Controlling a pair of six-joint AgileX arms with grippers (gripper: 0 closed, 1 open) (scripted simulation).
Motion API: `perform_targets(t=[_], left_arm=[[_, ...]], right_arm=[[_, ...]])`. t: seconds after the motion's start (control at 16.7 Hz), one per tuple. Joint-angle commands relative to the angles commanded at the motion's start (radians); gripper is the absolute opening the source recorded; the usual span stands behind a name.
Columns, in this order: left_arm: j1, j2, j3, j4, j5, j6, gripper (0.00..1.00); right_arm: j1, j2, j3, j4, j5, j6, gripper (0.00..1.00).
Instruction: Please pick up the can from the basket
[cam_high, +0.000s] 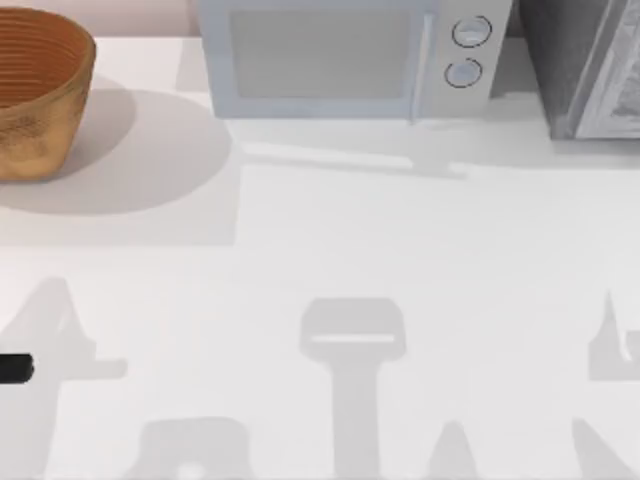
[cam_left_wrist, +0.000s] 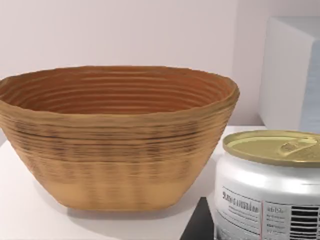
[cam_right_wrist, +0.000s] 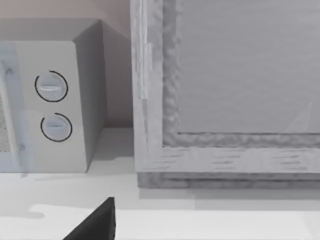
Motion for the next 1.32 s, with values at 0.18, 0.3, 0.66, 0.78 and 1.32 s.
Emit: perform_targets(t=[0.18,0.3,0.66,0.78,1.32], left_arm=[[0.003,0.004,0.000,-0.001,0.000,0.002,0.00],[0.003,0.014,0.003,0.003,0.005,0.003,0.00],[-0.006,0.275,0.096,0.118,0.155,0.021,0.00],[-0.013,0.424,0.151,0.186,0.243,0.033,0.00],[-0.045,1.279,0.517,0.610,0.781,0.126,0.00]], right_arm=[[0.000,0.000,0.000,0.000,0.000,0.000,1.00],[0.000,0.000,0.000,0.000,0.000,0.000,1.00],[0.000,0.000,0.000,0.000,0.000,0.000,1.00],[0.000,0.000,0.000,0.000,0.000,0.000,1.00],[0.000,0.000,0.000,0.000,0.000,0.000,1.00]])
